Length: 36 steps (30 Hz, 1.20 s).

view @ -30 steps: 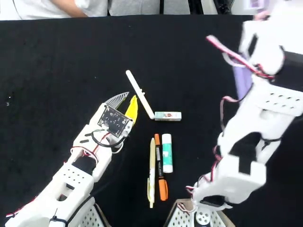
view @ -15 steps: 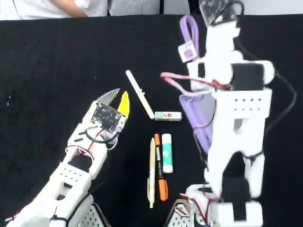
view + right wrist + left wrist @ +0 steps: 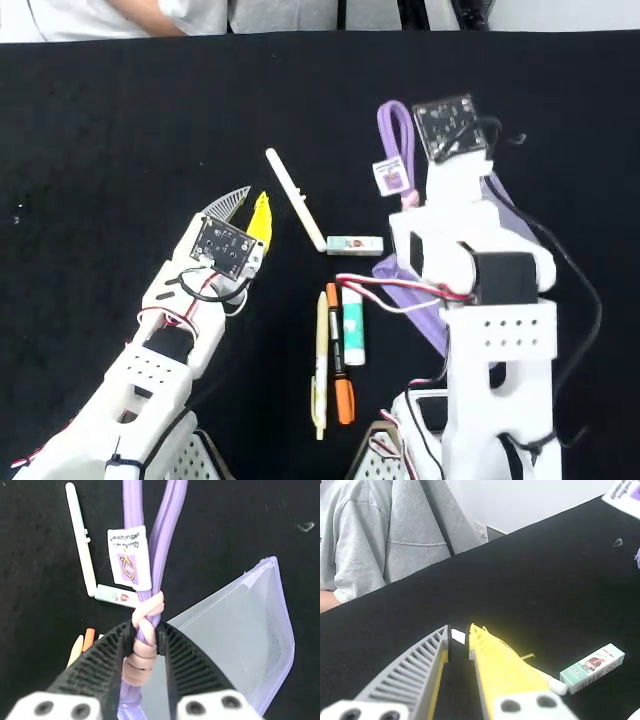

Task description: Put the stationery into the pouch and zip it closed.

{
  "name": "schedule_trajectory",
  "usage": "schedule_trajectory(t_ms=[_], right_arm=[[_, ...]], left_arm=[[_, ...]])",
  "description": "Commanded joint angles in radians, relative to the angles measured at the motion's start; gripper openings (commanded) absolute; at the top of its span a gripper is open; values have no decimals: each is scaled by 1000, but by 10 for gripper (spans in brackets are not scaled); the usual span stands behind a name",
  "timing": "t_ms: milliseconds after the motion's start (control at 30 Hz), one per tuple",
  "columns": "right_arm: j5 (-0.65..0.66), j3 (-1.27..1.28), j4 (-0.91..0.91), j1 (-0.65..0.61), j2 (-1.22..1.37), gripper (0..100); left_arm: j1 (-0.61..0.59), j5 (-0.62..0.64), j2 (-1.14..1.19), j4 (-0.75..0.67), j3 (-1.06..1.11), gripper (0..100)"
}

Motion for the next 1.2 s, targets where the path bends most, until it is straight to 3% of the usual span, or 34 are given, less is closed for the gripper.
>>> schedule_trajectory(t_ms=[0,233,567,1033,1167], right_arm=[[52,25,3,-3,-58,11],[89,48,54,-2,-108,11],[95,50,72,-2,-127,11],[95,61,64,-2,-131,11],[95,59,64,-2,-131,11]], left_arm=[[25,-2,-18,-18,-8,80],[116,-6,-17,2,4,80],[275,-6,-23,304,-113,80],[470,2,-12,310,-163,80],[467,175,-11,318,-228,80]])
